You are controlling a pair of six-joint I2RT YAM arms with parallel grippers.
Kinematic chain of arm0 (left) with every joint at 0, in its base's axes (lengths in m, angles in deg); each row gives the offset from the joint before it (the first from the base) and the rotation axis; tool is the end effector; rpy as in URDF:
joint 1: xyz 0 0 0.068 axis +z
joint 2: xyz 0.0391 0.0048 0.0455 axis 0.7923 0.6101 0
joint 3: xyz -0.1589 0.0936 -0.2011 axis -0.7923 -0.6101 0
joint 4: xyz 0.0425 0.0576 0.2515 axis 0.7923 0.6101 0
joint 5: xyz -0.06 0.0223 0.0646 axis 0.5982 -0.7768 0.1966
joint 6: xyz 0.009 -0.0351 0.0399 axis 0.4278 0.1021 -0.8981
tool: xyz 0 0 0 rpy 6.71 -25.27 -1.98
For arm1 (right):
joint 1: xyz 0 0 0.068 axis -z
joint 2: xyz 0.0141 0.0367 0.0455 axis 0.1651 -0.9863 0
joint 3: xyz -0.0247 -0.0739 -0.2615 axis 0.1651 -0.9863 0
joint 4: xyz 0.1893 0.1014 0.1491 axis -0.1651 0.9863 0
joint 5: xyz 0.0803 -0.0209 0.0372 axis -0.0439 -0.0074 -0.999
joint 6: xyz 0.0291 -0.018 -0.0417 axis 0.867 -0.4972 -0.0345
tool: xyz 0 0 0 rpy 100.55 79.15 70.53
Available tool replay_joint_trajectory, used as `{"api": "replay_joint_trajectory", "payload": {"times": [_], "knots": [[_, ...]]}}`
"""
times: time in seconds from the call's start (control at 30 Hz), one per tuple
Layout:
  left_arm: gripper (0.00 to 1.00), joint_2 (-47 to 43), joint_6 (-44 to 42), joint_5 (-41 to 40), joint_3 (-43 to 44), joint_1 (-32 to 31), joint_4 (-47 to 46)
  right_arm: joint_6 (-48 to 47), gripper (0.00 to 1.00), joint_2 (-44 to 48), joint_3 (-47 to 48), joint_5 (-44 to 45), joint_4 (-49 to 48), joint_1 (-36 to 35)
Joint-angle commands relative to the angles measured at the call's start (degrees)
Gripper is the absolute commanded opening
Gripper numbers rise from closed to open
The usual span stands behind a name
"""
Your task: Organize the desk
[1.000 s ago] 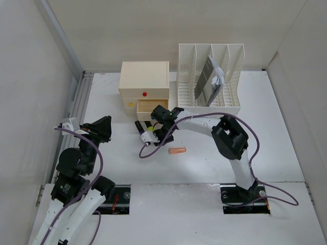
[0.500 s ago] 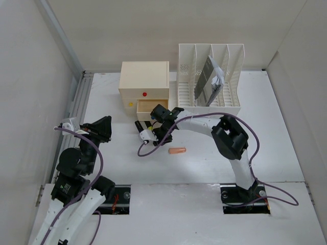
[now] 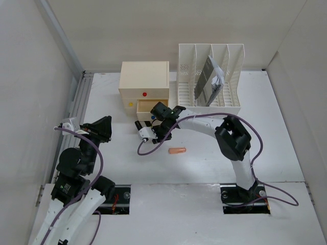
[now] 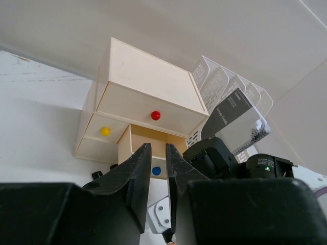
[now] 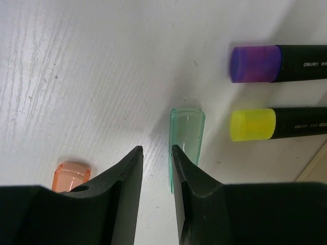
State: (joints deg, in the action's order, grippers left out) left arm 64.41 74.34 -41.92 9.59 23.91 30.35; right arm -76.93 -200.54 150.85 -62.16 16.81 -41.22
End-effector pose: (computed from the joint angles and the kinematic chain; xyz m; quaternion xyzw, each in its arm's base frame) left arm 0.0602 -0.0200 0.3720 -0.1077 0.5968 -0.2688 0.7483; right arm 0.2612 0.3412 0.1871 -0.8338 0.4848 0.1718 0.2005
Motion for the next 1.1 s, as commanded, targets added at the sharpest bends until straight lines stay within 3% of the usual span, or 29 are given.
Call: {"api": "replay_joint_trajectory", "payload": {"times": [0.0,0.37,0.63,0.7,0.97,1.07], "knots": [[0.17,-0.57,-0.10,-0.46,-0.37,-0.25,-1.83,0.31,0.35,1.17,2.40,0.61,-1.59,-0.61],[0.17,-1.10,-0.10,0.07,-0.37,-0.25,-1.83,2.59,0.42,-6.39,7.76,4.31,-2.12,1.06],[0.17,-1.10,-0.10,-0.46,-0.37,-0.25,-1.83,-1.80,0.43,-11.66,13.12,0.10,8.94,2.12],[0.17,-1.71,-0.10,-0.46,-0.37,-0.25,-1.83,-3.46,0.41,-13.42,14.27,-1.14,13.86,2.12],[0.18,-2.24,-0.10,-0.46,-0.37,-0.25,-1.83,-4.62,0.03,-12.64,13.13,-2.98,16.51,2.12],[0.18,-2.24,-0.10,-0.46,-0.89,0.27,-1.83,-1.29,0.00,-8.79,11.91,-2.99,13.54,1.41]]}}
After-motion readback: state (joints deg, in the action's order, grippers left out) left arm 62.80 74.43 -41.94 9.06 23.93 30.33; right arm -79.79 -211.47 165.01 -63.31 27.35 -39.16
